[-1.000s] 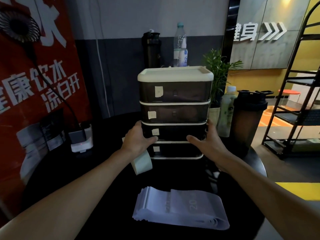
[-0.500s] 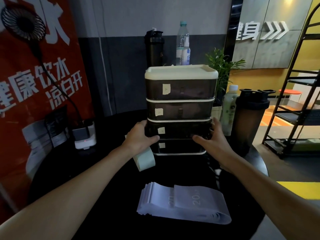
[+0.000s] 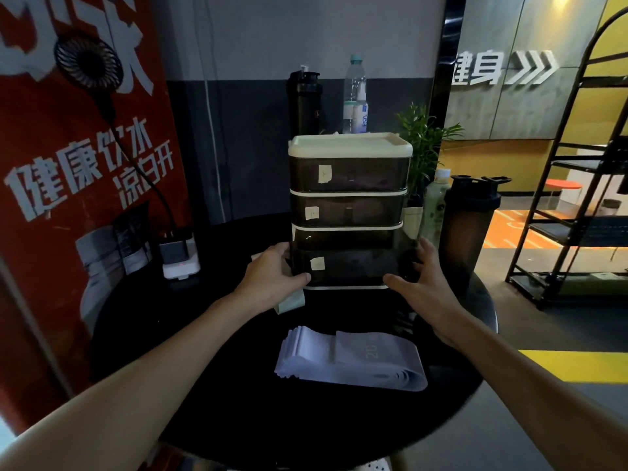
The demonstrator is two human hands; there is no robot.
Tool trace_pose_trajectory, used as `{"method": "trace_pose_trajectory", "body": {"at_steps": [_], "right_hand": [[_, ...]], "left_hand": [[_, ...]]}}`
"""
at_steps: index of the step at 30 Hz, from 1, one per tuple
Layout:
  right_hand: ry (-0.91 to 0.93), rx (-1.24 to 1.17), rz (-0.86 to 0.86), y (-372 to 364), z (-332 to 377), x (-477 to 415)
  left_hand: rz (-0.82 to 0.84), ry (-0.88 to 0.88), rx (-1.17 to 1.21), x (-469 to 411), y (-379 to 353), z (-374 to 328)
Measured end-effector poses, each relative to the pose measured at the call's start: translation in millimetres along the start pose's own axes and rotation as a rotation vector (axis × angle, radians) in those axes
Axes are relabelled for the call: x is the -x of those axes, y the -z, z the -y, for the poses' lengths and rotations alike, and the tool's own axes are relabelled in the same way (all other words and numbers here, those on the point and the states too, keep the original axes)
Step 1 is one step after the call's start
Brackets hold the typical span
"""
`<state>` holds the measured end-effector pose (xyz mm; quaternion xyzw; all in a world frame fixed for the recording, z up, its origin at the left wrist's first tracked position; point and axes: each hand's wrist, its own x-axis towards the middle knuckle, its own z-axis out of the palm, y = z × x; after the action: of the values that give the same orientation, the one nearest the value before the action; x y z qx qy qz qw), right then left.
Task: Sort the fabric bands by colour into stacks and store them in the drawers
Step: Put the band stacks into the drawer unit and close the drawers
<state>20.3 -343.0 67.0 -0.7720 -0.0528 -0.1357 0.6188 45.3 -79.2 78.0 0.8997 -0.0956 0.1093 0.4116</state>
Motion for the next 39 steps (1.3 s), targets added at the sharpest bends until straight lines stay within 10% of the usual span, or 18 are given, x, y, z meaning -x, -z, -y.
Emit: {"method": "trace_pose_trajectory", "body": {"at_steps": [16,23,39], "right_hand": [[-0.104,0.087,-0.010,14,-3,37],[-0.173,0.319,0.197,10,-19,82],[-0.064,0.504,0.240,-29,-12,81]], "left_hand": [[-0.147,-0.024,0.095,58,1,-9],[0.161,0.104,0.129,90,-28,1],[0.053,0.049,0.108,102,-54,17]]}}
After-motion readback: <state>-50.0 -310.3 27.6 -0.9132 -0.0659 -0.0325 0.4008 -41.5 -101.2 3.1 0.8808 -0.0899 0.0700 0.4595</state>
